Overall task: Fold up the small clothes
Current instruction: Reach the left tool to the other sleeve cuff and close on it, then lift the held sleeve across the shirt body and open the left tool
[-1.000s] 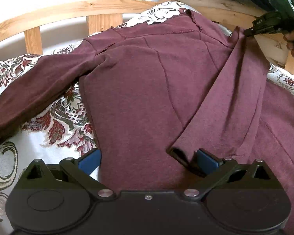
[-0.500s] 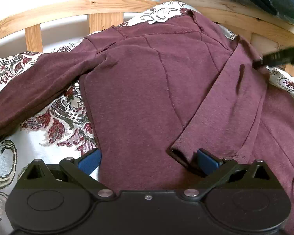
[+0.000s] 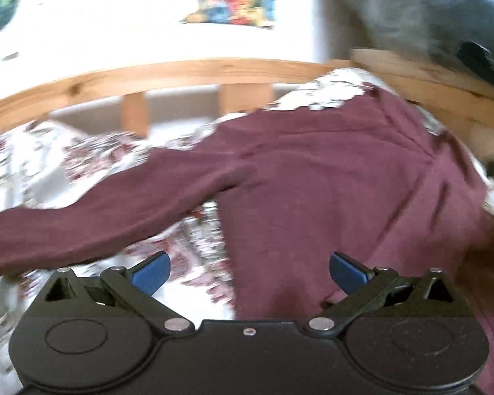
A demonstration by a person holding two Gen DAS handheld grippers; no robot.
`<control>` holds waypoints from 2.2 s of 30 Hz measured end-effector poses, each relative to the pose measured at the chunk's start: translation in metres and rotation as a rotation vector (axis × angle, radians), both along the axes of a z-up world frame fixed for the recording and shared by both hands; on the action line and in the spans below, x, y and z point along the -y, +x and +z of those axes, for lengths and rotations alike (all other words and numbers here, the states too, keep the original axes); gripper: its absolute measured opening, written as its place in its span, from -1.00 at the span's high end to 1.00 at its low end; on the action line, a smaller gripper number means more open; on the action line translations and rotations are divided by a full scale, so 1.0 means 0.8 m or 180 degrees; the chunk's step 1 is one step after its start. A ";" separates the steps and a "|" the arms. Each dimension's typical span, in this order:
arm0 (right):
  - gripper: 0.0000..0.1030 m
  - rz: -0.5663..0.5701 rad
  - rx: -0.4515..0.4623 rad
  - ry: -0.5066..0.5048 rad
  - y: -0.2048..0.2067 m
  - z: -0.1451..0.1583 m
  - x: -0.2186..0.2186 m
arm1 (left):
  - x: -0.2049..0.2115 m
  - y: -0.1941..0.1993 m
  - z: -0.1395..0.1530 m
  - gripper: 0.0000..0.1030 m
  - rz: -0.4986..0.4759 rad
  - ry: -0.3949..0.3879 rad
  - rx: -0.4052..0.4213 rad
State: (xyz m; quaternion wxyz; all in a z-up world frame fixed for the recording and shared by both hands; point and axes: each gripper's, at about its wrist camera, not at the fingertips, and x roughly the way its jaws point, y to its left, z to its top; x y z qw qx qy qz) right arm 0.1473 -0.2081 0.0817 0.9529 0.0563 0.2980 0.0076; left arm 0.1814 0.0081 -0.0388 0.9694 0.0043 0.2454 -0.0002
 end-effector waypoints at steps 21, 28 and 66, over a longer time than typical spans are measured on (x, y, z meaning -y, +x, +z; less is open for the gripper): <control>-1.00 0.0440 -0.0168 -0.0075 -0.098 -0.033 -0.131 | -0.276 -0.056 0.025 -0.99 0.2932 -0.1138 -0.0328; -1.00 0.0482 -0.0033 -0.0394 -0.112 -0.028 -0.136 | -0.300 -0.045 0.015 -0.99 0.3141 -0.1419 -0.0191; -1.00 0.0618 0.0179 -0.0903 -0.121 -0.015 -0.127 | -0.227 -0.043 0.087 0.83 0.2387 -0.0767 0.0977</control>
